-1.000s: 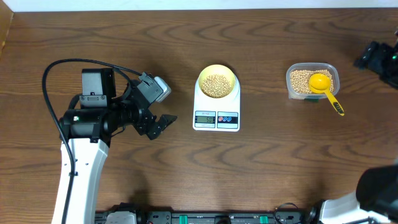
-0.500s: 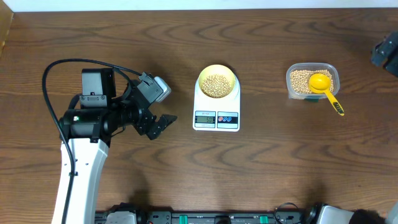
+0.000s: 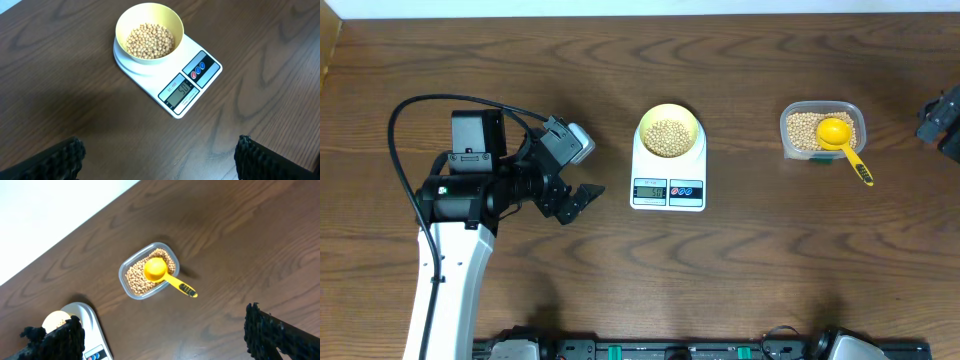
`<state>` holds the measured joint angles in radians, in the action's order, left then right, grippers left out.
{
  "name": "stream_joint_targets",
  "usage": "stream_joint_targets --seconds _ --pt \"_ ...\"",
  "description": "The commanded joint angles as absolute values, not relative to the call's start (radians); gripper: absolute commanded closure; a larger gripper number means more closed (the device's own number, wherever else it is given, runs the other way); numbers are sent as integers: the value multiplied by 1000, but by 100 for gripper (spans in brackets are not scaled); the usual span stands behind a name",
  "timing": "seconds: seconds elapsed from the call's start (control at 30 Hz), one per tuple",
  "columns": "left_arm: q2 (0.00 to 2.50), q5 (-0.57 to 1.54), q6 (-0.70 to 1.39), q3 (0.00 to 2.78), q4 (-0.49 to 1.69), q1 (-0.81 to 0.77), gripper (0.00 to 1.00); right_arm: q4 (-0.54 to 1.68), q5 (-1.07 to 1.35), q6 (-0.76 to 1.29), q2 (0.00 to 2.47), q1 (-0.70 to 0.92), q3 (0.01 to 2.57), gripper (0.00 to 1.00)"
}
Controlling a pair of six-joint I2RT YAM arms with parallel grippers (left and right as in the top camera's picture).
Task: Scoop item into bowl and weigh 50g on scale
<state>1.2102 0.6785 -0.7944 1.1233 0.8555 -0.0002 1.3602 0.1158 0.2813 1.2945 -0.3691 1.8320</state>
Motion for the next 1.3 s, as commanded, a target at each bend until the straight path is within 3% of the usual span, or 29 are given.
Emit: stream_joint_targets --seconds 0.0,1.27 --pt "1210 688 -811 1128 855 6 3 1367 118 291 1296 -365 1845 1" --pt "1210 688 -811 1128 855 6 2 1382 118 291 1296 -365 1845 1"
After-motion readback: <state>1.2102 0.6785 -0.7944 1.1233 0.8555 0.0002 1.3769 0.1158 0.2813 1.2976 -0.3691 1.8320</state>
